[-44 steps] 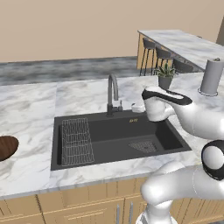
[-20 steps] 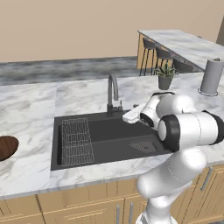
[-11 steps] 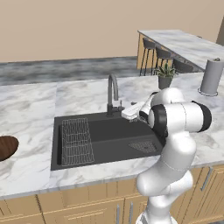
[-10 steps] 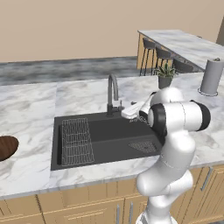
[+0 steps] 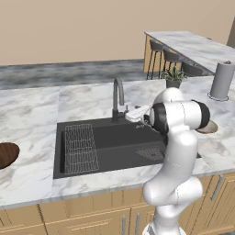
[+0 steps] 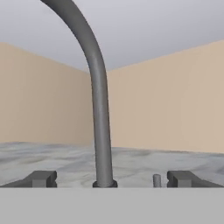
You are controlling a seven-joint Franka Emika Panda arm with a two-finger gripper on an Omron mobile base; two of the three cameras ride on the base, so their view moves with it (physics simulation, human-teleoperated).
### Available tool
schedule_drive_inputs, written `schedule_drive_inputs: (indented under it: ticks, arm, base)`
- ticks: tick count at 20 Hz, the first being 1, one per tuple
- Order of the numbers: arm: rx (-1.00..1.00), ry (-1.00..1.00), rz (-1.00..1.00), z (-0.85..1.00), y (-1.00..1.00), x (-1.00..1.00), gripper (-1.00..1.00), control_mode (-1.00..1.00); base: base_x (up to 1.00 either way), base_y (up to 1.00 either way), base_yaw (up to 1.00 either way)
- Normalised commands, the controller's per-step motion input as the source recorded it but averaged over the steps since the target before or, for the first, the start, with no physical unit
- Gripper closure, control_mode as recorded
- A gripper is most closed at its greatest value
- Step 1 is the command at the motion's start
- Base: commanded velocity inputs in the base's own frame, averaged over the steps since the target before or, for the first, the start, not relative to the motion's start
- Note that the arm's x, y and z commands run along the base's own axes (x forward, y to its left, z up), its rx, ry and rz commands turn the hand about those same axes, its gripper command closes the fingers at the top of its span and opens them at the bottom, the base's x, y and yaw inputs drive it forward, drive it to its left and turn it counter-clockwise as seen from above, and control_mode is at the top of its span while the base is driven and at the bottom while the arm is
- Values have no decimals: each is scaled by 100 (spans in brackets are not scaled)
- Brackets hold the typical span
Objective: Rinse each bowl for a few seconds and place them down in the sink or on the counter.
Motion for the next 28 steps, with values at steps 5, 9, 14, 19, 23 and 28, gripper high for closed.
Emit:
schedule_drive_inputs:
  ticks: [5, 9, 14, 19, 23, 28]
  arm:
    - [0, 0, 0, -20, 3, 43, -100, -100]
    - [0, 0, 0, -17, 0, 46, -100, -100]
    - [1, 0, 0, -10, 0, 45, -100, -100]
    - [2, 0, 0, -15, 0, 39, -100, -100]
    - [1, 0, 0, -19, 0, 36, -100, -100]
    - [0, 0, 0, -18, 0, 36, -100, -100]
  base:
    - [0, 0, 0]
    - [0, 0, 0]
    - [0, 0, 0]
    - [0, 0, 0]
    - [0, 0, 0]
    - [0, 0, 0]
